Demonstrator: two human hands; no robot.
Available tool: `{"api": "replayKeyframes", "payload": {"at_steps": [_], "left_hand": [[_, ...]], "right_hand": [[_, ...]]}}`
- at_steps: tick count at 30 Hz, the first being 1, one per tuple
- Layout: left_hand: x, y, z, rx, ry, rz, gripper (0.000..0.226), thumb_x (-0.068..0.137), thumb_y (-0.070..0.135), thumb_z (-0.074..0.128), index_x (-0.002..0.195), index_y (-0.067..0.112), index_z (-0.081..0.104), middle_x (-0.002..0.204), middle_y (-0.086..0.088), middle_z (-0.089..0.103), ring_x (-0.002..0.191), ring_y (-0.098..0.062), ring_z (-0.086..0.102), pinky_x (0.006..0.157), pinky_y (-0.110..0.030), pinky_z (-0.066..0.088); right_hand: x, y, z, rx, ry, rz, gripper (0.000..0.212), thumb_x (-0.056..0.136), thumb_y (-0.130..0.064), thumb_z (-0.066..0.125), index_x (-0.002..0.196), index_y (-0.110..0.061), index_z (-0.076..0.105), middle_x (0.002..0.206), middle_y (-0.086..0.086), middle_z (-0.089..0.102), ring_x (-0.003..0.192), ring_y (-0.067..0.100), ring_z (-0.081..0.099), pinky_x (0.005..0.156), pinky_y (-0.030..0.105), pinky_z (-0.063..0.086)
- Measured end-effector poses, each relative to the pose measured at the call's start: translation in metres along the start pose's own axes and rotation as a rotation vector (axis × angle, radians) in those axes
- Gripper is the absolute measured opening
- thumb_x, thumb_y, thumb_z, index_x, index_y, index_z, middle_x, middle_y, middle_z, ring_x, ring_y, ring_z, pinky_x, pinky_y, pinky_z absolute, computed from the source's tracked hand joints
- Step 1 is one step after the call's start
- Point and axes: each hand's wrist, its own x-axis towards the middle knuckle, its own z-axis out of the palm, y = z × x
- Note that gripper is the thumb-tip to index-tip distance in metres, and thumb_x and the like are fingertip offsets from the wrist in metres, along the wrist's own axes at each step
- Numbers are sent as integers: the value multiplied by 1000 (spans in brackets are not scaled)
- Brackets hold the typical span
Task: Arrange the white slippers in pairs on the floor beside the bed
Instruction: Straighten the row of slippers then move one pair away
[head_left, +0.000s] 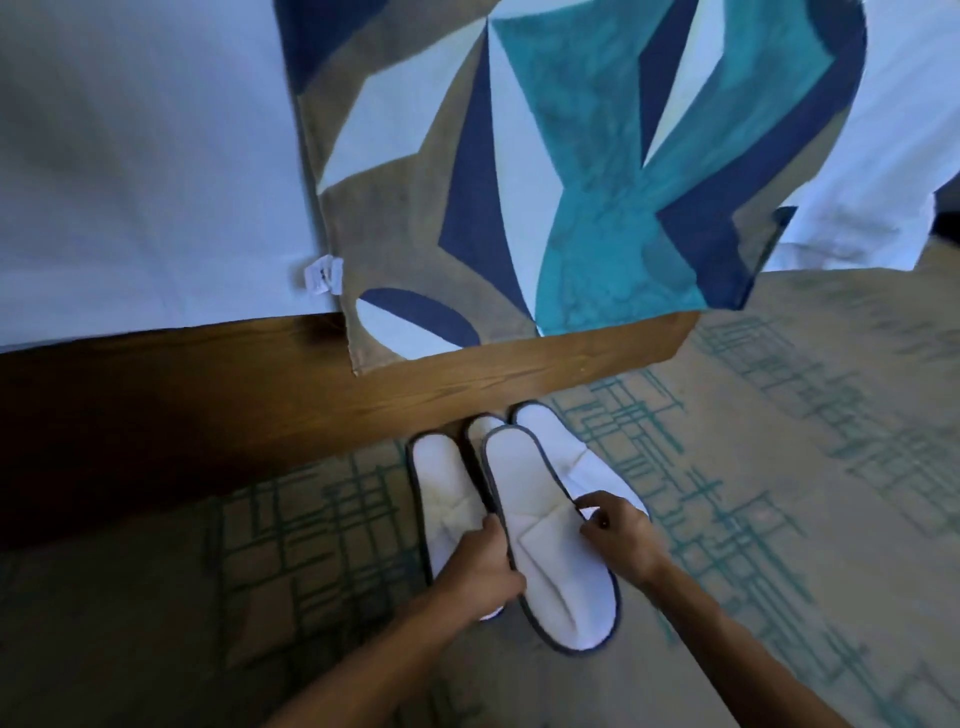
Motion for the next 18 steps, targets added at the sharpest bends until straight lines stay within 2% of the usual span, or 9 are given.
{"api": "replayKeyframes", "payload": {"at_steps": [3,4,8,12,14,18], "left_hand": [[23,24,8,2,10,74,33,84,20,61,108,12,39,88,-15,63,90,-35,62,66,-33,47],[32,31,12,2,5,94,35,83,20,63,107,11,38,88,-18,63,90,-36,62,66,-35,48],[66,57,32,81,-51,91,54,84,12,60,128,-3,33,104,-27,60,96,-40,59,68,-36,44],[92,78,48,75,-48,130,45,84,9,62,121,2,37,95,-25,63,88,-41,61,68,-40,52],[104,85,55,58,-42,138,41,83,8,61,117,3,39,93,-25,63,86,-41,62,63,-37,48],[129,101,67,71,-45,93,34,85,10,59,111,2,40,94,-26,62,86,-42,61,59,-35,40]], "right_hand": [[16,25,-20,28,28,27,29,81,-9,55,106,-20,62,56,-5,51,49,9,45,46,21,32],[21,32,-26,33,41,29,28,80,-9,55,105,-20,63,54,-5,50,47,9,44,46,22,32],[45,59,-51,18,78,23,27,81,-9,54,103,-20,65,54,-6,48,46,7,41,45,22,30],[67,80,-72,8,78,6,28,82,-7,52,106,-16,64,55,-5,48,48,7,42,47,24,32],[77,87,-80,15,68,12,29,83,-6,50,107,-16,63,57,-3,48,49,9,42,48,24,33],[102,98,-95,-45,51,7,33,83,-4,46,109,-18,62,67,5,55,52,10,44,45,14,38]]}}
